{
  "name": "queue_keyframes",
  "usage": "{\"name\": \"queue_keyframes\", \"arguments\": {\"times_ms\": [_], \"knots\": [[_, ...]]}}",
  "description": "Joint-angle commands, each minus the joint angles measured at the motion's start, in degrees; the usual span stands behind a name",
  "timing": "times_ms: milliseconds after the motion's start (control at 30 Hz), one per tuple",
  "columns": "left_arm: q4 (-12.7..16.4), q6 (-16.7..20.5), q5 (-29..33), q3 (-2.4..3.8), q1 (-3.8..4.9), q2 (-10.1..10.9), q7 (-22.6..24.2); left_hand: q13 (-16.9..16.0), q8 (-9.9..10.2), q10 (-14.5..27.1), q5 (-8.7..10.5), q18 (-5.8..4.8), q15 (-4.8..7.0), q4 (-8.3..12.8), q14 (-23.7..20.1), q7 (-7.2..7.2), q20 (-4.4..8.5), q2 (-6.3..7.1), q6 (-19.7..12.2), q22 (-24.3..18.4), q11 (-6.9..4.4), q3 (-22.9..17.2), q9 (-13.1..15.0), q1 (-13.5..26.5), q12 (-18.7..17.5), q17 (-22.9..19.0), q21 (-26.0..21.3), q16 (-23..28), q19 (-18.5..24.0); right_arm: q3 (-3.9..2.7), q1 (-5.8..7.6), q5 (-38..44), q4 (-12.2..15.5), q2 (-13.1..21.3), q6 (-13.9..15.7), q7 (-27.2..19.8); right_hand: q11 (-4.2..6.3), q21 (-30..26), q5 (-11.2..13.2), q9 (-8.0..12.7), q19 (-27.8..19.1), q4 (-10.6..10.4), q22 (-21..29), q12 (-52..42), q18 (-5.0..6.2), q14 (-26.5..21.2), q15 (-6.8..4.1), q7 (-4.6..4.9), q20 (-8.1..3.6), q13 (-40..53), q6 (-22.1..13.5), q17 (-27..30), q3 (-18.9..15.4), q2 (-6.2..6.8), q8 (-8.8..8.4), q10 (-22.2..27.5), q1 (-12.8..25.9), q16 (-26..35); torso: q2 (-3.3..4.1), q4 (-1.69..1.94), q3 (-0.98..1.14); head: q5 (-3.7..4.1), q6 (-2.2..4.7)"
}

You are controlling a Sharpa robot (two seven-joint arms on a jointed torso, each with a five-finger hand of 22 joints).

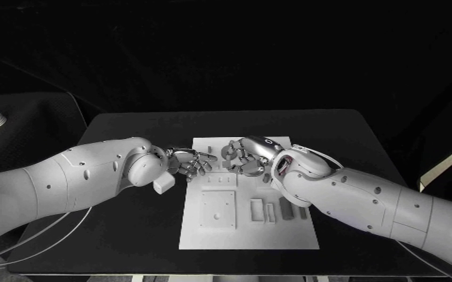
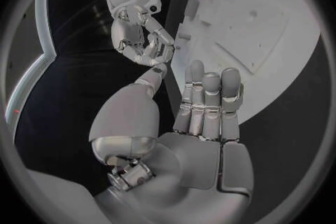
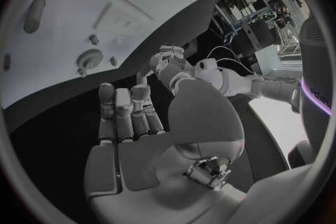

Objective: Assemble the parts on the task board

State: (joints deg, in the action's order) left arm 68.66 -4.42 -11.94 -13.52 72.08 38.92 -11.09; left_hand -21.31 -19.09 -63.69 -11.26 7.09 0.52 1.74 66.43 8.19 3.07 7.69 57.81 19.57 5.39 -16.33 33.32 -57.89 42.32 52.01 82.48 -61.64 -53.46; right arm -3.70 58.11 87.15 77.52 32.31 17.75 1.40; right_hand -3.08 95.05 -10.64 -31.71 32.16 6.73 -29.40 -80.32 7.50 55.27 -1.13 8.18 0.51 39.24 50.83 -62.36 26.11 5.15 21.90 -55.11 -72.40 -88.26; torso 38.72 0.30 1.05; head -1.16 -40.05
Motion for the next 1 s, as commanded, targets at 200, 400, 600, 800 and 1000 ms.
{"name": "queue_keyframes", "arguments": {"times_ms": [200,400,600,800,1000], "knots": [[0.3,-2.9,5.5,0.0,0.03,-0.1,5.5,0.2,1.0,1.5,0.05,0.8,-0.69,1.6,-1.3,-0.31,-0.07,-0.54,-1.9,0.0,0.55,1.2,-0.6,-1.5,-0.9,0.1,-1.0,0.8,1.1,-0.03,0.0,-0.6,0.2,-0.1,-0.2,-0.2,0.03,6.1,0.1,-0.1,0.4,0.0,0.0,-0.4,0.72,0.2,-0.16,0.7,-0.12,-0.1,1.2,0.0,0.3,0.77,0.19,-0.4,-0.1,-0.3,0.02,0.01,-0.07,0.24,-0.08],[0.3,-3.8,6.4,-0.01,0.03,0.0,5.4,0.3,1.3,2.9,0.04,0.6,-0.99,2.2,-2.0,-0.48,-0.15,-0.95,-2.6,-0.1,0.74,1.5,-0.9,-2.1,-1.4,0.2,-1.3,1.1,1.6,-0.03,0.0,-0.6,0.7,-0.1,-0.1,-0.2,0.04,6.2,0.1,-0.1,0.4,0.0,0.0,-0.4,0.72,0.2,-0.16,0.7,-0.12,-0.1,1.3,0.0,0.3,0.79,0.19,-0.4,0.0,-0.3,0.03,0.03,-0.07,0.26,-0.13],[0.3,-4.0,6.4,-0.01,0.03,-0.1,4.2,0.3,1.4,3.6,0.03,0.48,-1.2,3.1,-2.4,-0.54,-0.16,-1.7,-3.2,0.0,0.88,1.4,-1.2,-3.5,-1.5,0.3,-1.5,1.3,1.9,-0.04,-0.01,-0.7,1.1,-0.1,0.1,-0.2,0.04,6.2,0.1,-0.1,0.4,0.0,0.0,-0.4,0.72,0.3,-0.17,0.69,-0.12,-0.1,1.3,0.0,0.3,0.8,0.2,-0.5,0.0,-0.3,0.02,0.05,-0.08,0.26,-0.23],[0.3,-3.2,5.6,-0.01,0.03,-0.1,3.5,0.1,1.2,4.3,0.08,0.32,-1.35,4.5,-2.7,-0.48,-0.11,-2.81,-3.4,0.2,1.06,0.6,-1.4,-6.7,-1.4,0.6,-1.5,1.2,2.1,-0.04,-0.01,-0.8,1.3,-0.1,0.5,-0.3,0.05,6.2,0.1,-0.1,0.5,0.0,0.0,-0.4,0.73,0.3,-0.17,0.69,-0.12,-0.1,1.3,0.0,0.3,0.81,0.2,-0.5,0.0,-0.3,0.03,-0.01,-0.09,0.29,-0.24],[0.4,-4.1,5.0,-0.01,0.03,-0.1,3.0,0.1,1.1,4.4,0.09,0.3,-1.36,4.7,-2.7,-0.41,-0.1,-2.93,-3.3,0.2,1.09,0.4,-1.4,-7.3,-1.4,0.6,-1.5,1.2,2.1,-0.04,-0.01,-0.8,1.4,-0.2,0.5,-0.4,0.05,6.2,0.1,-0.1,0.5,0.0,0.0,-0.4,0.73,0.3,-0.18,0.69,-0.12,-0.1,1.4,0.0,0.3,0.82,0.21,-0.5,0.0,-0.4,0.02,0.03,-0.07,0.27,-0.24]]}}
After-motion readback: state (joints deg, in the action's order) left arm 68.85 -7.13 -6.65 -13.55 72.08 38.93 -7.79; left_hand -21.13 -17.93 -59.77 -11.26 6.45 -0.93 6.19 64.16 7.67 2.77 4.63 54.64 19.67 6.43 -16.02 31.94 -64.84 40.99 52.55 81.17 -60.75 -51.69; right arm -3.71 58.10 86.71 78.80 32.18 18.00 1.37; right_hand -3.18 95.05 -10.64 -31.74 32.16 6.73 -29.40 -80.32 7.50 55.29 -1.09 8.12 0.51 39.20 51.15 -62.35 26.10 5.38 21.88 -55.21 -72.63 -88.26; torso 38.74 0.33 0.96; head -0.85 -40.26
